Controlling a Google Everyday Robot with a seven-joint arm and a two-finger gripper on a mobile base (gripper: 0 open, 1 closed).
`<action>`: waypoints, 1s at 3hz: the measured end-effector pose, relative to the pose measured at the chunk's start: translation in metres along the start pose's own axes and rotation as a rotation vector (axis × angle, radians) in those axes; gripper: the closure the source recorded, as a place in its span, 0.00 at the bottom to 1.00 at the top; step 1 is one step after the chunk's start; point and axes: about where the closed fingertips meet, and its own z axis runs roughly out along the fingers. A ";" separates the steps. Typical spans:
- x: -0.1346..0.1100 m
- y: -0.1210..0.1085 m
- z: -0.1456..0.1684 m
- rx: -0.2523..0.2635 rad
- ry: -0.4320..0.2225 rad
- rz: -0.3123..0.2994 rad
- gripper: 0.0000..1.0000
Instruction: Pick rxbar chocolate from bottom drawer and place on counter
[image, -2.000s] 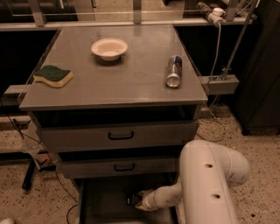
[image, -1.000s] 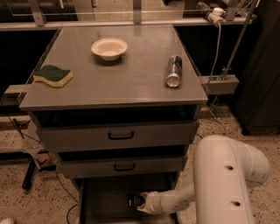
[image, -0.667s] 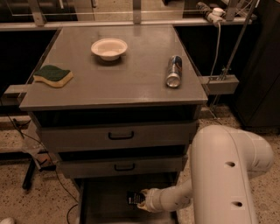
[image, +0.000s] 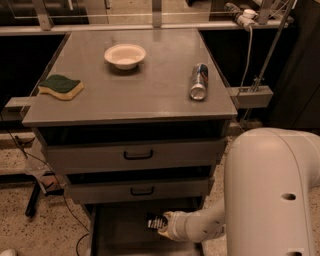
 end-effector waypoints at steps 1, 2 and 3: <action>-0.012 -0.002 -0.008 0.005 0.006 -0.016 1.00; -0.040 -0.003 -0.036 0.038 0.022 -0.031 1.00; -0.087 -0.024 -0.100 0.124 0.030 -0.065 1.00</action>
Offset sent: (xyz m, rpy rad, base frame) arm -0.0069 0.0225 0.1097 -0.0727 -0.0766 -0.0265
